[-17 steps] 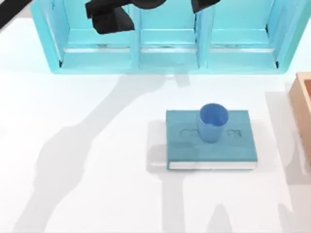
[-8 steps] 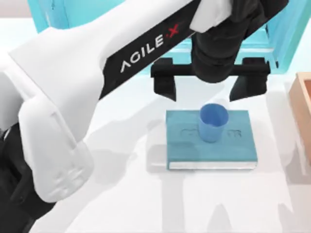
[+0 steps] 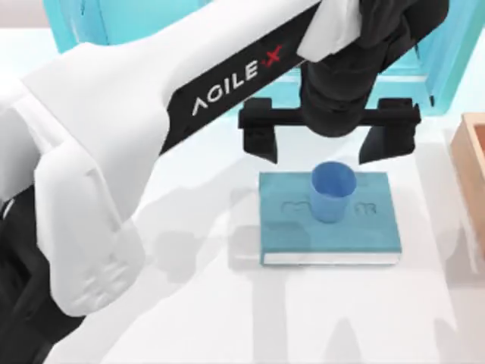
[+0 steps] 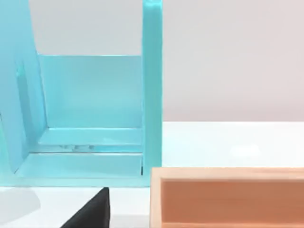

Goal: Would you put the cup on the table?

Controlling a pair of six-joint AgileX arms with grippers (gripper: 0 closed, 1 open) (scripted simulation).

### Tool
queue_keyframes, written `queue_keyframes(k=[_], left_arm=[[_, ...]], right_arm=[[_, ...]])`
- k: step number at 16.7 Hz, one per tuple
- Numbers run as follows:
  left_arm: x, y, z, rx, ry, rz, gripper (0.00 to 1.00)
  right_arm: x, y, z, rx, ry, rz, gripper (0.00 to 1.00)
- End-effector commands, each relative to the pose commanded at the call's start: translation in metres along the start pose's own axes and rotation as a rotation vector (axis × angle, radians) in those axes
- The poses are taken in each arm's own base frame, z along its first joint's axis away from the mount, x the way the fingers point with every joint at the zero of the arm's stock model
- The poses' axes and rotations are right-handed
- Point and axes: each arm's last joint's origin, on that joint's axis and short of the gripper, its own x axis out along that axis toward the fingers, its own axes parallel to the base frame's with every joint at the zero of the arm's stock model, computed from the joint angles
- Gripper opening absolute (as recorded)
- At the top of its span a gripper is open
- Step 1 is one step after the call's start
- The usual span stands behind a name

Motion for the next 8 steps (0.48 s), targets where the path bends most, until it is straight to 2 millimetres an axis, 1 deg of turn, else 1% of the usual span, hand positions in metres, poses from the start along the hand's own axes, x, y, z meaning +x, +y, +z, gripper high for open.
queue_keyframes(k=[1, 5, 6, 8], left_arm=[[0.01, -0.001, 0.001, 0.0, -0.001, -0.001, 1.0], [0.062, -0.001, -0.001, 0.0, 0.0, 0.0, 1.0], [0.071, 0.0, -0.002, 0.0, 0.0, 0.0, 1.0], [0.081, 0.001, -0.003, 0.0, 0.0, 0.0, 1.0]], right_arm=[[0.0, 0.0, 0.0, 0.0, 0.0, 0.0, 1.0], [0.0, 0.0, 0.0, 0.0, 0.0, 0.0, 1.0], [0.0, 0.0, 0.0, 0.0, 0.0, 0.0, 1.0], [0.0, 0.0, 0.0, 0.0, 0.0, 0.0, 1.0]])
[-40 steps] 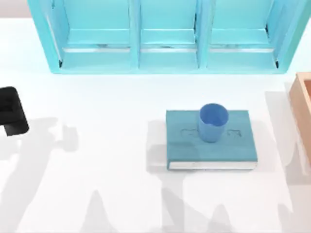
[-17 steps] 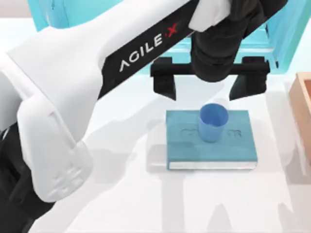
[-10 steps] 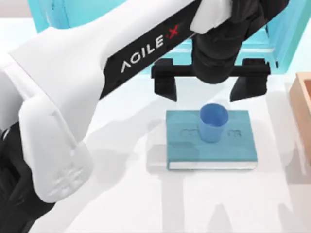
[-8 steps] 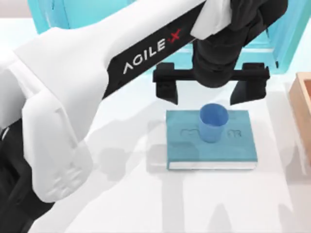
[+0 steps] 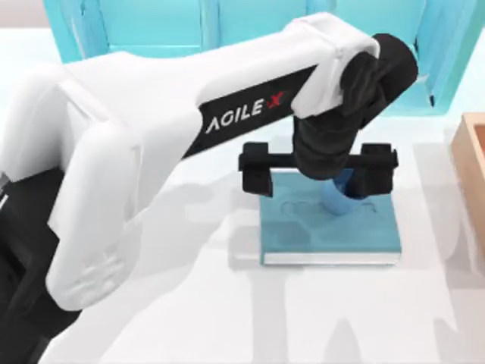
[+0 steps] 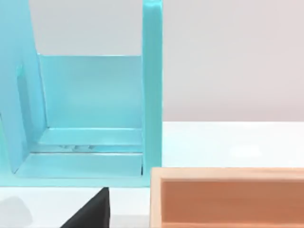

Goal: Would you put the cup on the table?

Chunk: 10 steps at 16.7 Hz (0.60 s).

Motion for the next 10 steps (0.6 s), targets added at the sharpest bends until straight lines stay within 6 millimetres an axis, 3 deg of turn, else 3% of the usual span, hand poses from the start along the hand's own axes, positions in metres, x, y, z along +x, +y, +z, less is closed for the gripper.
queue_keyframes(k=[4, 10], left_arm=[[0.0009, 0.0003, -0.0001, 0.0, 0.0, 0.0, 1.0], [0.0009, 0.0003, -0.0001, 0.0, 0.0, 0.0, 0.55]], right_arm=[[0.0, 0.0, 0.0, 0.0, 0.0, 0.0, 1.0], [0.0, 0.0, 0.0, 0.0, 0.0, 0.0, 1.0]])
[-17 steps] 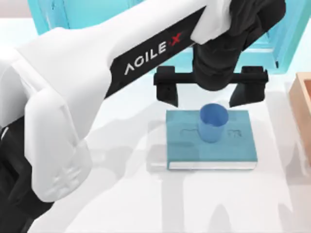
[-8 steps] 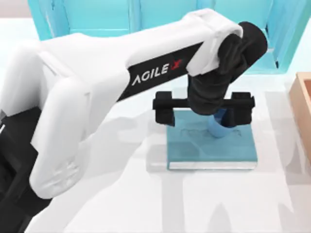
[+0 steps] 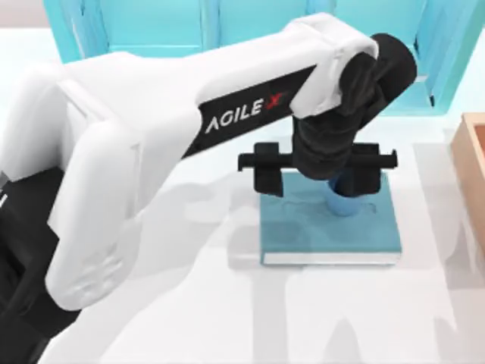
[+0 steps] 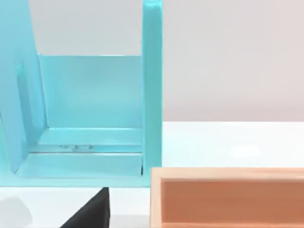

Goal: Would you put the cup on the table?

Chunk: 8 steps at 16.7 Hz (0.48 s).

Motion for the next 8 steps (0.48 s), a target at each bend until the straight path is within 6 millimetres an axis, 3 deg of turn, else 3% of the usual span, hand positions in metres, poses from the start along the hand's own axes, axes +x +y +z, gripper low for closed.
queue_keyframes(k=[7, 8], left_arm=[[0.0, 0.0, 0.0, 0.0, 0.0, 0.0, 0.02], [0.0, 0.0, 0.0, 0.0, 0.0, 0.0, 0.0]], right_arm=[[0.0, 0.0, 0.0, 0.0, 0.0, 0.0, 1.0], [0.0, 0.0, 0.0, 0.0, 0.0, 0.0, 1.0]])
